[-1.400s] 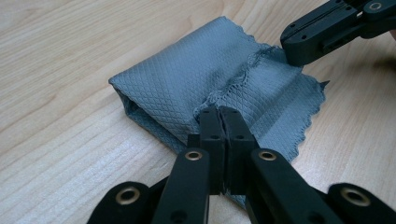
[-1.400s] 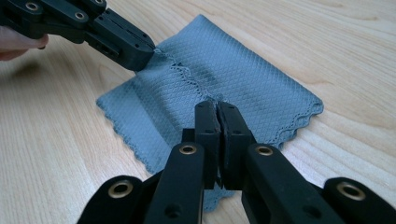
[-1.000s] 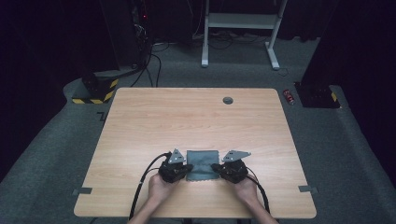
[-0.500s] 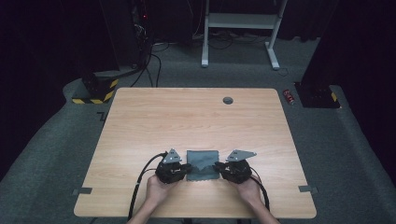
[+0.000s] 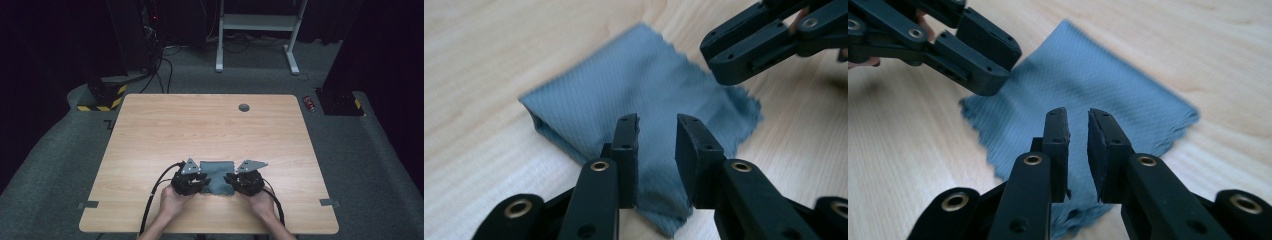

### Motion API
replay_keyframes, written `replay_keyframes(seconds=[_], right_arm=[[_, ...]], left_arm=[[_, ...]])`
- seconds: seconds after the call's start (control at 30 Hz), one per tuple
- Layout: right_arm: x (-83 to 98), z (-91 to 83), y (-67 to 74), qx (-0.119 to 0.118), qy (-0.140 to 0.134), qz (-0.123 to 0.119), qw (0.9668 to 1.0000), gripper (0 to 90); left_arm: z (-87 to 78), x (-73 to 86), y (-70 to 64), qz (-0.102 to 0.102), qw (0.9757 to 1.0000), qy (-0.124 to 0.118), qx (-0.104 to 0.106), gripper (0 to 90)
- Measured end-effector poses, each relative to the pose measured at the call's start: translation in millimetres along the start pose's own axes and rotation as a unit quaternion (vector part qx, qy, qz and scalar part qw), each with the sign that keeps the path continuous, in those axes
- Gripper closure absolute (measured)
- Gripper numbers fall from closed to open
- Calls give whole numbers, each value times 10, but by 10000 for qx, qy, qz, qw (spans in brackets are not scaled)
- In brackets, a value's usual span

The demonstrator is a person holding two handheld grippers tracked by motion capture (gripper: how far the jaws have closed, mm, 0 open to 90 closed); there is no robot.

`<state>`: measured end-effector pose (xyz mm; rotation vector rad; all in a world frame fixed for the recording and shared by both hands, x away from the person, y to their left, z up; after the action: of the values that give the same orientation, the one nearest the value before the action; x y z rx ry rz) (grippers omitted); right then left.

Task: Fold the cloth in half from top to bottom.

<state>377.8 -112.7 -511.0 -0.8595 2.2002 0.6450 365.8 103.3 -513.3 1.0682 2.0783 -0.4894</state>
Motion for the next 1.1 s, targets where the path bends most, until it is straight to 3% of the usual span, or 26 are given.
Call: replay_keyframes(seconds=[0.37,0.6,0.67,0.8,0.87,0.97,1.1], right_arm=[[235,37,61,190,458,-338,9982,755],[223,23,39,253,440,-355,9981,743],[193,-2,14,240,341,-215,9989,741],[81,-40,-103,407,140,-15,9991,741],[-2,-40,-212,434,9,227,9988,739],[-109,-12,-341,476,-114,493,9976,736],[-212,58,-435,591,-152,629,9962,735]], left_arm=[[-34,197,-103,119,9993,349,-15,691],[-124,229,-126,42,9994,339,78,661],[-157,200,-107,36,9996,270,25,646],[-187,66,15,-151,9996,76,-211,607],[-159,5,80,-227,9991,70,-363,589],[-82,-78,191,-338,9971,145,-672,554],[22,-149,308,-500,9938,193,-970,543]])
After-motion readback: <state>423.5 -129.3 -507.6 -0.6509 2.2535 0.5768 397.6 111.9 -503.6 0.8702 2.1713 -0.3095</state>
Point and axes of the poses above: each handheld gripper's, and its own axes: z roughly forward along the jaws, x roughly out of its underside, y roughly to its left, the point moved 2 cm from there along z, roughly forward along the jaws, and after that the axes turned 8 degrees about z, right-handed, at the moved point
